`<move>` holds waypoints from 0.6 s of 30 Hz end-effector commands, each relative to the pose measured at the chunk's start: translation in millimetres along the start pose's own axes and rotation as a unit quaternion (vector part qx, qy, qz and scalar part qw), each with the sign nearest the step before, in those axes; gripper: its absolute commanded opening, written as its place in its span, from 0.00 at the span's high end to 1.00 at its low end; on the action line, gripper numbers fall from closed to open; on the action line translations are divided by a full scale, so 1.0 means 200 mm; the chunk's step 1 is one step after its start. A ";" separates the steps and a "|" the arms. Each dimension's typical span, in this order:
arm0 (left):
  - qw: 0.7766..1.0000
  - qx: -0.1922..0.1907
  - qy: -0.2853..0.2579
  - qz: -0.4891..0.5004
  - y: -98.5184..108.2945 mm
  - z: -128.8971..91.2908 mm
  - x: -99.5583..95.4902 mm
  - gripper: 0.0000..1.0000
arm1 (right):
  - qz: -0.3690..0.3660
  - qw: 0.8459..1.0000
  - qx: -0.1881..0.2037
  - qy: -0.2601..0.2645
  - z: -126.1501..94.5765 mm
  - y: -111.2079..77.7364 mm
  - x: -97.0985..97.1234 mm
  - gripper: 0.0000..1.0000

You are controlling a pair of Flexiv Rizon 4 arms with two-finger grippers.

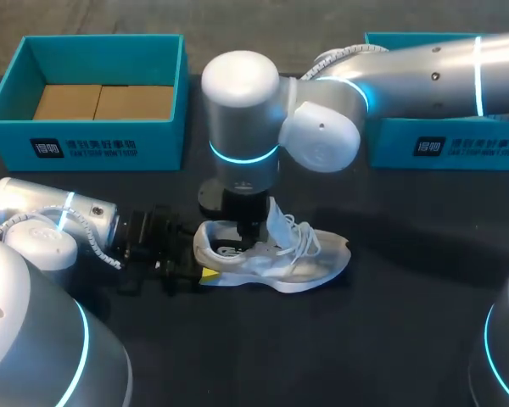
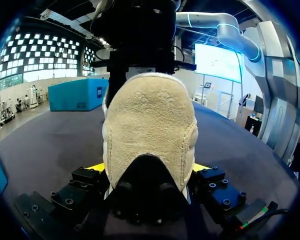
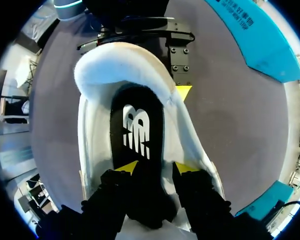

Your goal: Take the shoe out of the shoebox, open the shoe tongue, remove and reinsert the insole, then place the shoe into the shoebox

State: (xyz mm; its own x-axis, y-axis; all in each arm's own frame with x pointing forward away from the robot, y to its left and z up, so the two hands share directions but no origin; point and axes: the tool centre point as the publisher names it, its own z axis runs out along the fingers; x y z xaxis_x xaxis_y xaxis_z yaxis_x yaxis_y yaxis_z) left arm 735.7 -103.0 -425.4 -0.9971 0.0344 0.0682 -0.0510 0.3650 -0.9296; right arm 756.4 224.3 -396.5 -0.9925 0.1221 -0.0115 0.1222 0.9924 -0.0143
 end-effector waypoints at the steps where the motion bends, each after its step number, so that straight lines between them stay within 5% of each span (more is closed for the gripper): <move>1: 1.000 -0.001 0.000 0.000 0.01 0.01 0.01 1.00 | -0.005 1.000 0.000 0.018 0.08 0.03 -0.01 0.57; 8: 1.000 -0.001 0.000 0.000 0.01 0.01 0.01 1.00 | -0.005 0.999 0.006 0.047 0.15 0.03 0.05 0.61; 10: 1.000 -0.001 0.000 0.000 0.01 0.01 0.01 1.00 | -0.002 0.999 0.009 0.052 0.17 0.02 0.06 0.67; 12: 1.000 -0.001 0.000 0.000 0.01 0.01 0.01 1.00 | 0.001 0.998 0.011 0.056 0.17 0.02 0.07 0.96; 13: 1.000 -0.001 0.000 0.000 0.01 0.01 0.01 1.00 | 0.002 0.998 0.012 0.057 0.17 0.01 0.07 1.00; 18: 1.000 -0.001 0.000 0.000 0.01 0.01 0.01 1.00 | 0.011 0.998 0.015 0.064 0.18 -0.01 0.09 1.00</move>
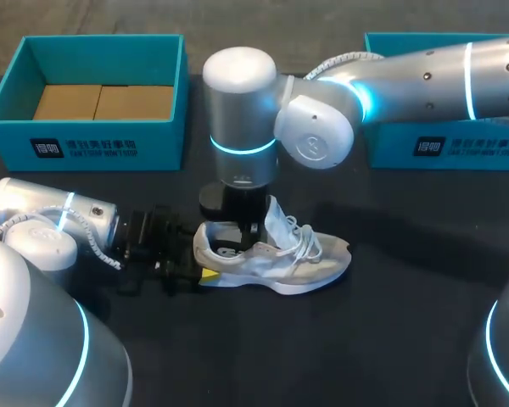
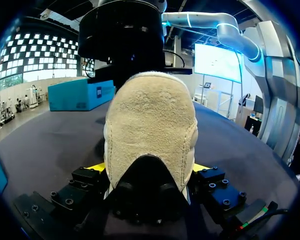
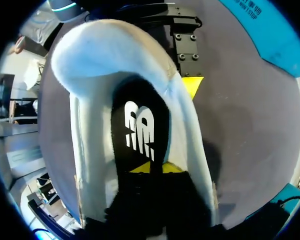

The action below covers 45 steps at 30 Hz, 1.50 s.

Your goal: Take the shoe out of the shoebox, open the shoe tongue, remove and reinsert the insole, then place the shoe into the shoebox

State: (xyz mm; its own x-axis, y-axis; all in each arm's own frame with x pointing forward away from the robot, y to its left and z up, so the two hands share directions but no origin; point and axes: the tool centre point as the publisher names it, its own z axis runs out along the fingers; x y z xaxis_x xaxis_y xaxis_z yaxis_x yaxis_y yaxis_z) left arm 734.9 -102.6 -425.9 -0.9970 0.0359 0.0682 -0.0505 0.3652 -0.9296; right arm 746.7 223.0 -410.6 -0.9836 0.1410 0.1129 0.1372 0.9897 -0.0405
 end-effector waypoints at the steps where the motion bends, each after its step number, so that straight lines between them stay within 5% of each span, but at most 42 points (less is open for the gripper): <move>1: 1.000 0.000 0.000 0.000 0.01 0.01 0.00 1.00 | 0.005 1.000 0.003 0.002 0.11 0.00 0.03 1.00; 7: 1.000 0.000 0.000 0.000 0.01 0.01 0.00 1.00 | 0.028 1.000 0.004 -0.006 0.05 -0.06 0.06 1.00; 17: 1.000 0.000 0.000 0.000 0.01 0.01 0.00 1.00 | 0.050 0.997 -0.035 -0.045 -0.20 -0.16 0.08 1.00; 45: 1.000 0.000 0.000 0.000 0.01 0.01 0.00 1.00 | -0.023 0.995 -0.070 -0.070 -0.41 -0.07 -0.04 1.00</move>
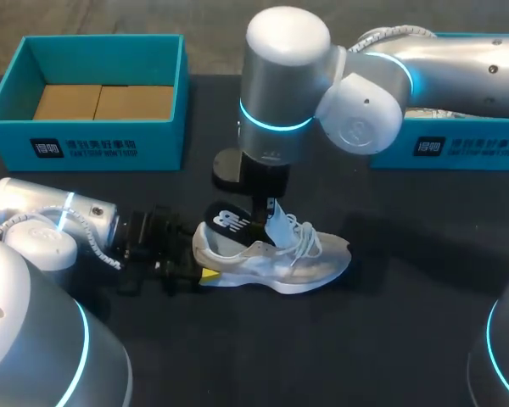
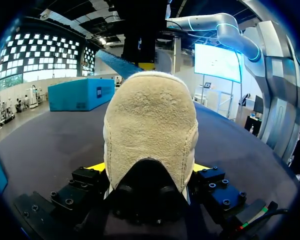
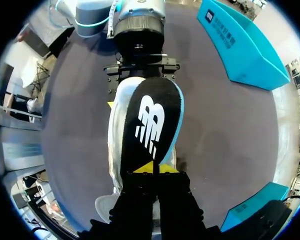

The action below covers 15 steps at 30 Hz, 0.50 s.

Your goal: Take the shoe out of the shoebox, open the shoe tongue, remove and reinsert the insole, then place the shoe into the shoebox

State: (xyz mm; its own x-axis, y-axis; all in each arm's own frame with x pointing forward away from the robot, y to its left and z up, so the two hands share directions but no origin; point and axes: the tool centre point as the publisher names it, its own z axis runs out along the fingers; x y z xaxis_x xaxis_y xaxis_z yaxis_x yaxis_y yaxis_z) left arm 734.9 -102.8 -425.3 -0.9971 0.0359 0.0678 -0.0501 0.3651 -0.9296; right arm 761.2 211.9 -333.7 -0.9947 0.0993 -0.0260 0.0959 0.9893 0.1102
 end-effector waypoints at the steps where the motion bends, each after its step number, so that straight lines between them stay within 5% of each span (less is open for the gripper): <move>1: 1.000 0.000 0.000 0.000 0.01 0.01 0.00 1.00 | 0.003 1.000 -0.005 -0.002 -0.03 -0.02 -0.01 1.00; 15: 1.000 0.000 0.000 0.000 0.01 0.01 0.00 1.00 | -0.016 0.998 -0.055 0.019 -0.09 0.15 -0.04 1.00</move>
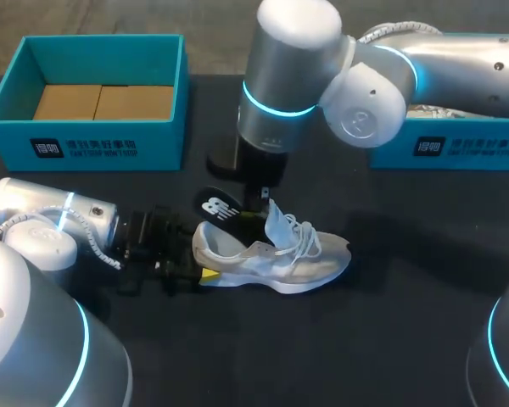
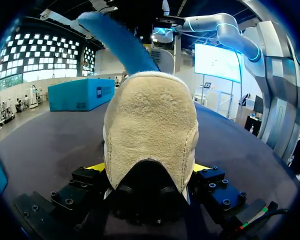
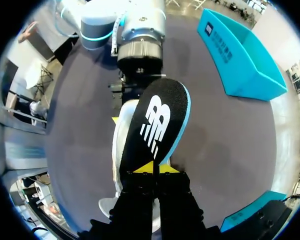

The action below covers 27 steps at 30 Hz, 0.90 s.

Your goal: Take the shoe out of the shoebox, open the shoe tongue, remove and reinsert the insole, then place the shoe into the shoebox

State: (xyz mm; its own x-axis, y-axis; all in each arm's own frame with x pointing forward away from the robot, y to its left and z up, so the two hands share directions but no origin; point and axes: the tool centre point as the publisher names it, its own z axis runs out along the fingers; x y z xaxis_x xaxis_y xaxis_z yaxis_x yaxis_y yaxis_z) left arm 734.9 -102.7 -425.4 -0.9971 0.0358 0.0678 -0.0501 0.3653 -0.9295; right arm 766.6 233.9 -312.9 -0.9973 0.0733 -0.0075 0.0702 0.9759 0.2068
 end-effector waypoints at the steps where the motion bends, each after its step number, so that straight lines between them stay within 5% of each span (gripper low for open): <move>1: 1.000 0.000 0.000 0.000 0.01 0.01 0.00 1.00 | -0.006 1.000 -0.005 0.009 0.00 0.04 -0.02 1.00; 13: 1.000 0.000 0.000 0.000 0.01 0.01 0.00 1.00 | -0.023 0.999 -0.025 0.031 0.04 0.12 -0.05 1.00; 15: 1.000 0.000 0.000 0.000 0.01 0.01 0.00 1.00 | -0.024 0.999 -0.027 0.034 0.04 0.12 -0.05 0.94; 18: 1.000 0.000 0.000 0.000 0.01 0.01 0.00 1.00 | -0.023 0.998 -0.037 0.039 0.04 0.11 -0.06 0.71; 27: 1.000 0.000 0.000 0.000 0.01 0.01 0.00 1.00 | -0.025 0.995 -0.063 0.068 0.03 0.08 -0.06 0.65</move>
State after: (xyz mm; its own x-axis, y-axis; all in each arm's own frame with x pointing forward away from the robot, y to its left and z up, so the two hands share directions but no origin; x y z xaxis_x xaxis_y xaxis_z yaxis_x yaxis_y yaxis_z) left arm 734.9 -102.9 -425.3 -0.9971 0.0360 0.0678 -0.0500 0.3651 -0.9296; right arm 778.2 257.1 -313.9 -0.9948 -0.0071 0.1019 0.0250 0.9506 0.3094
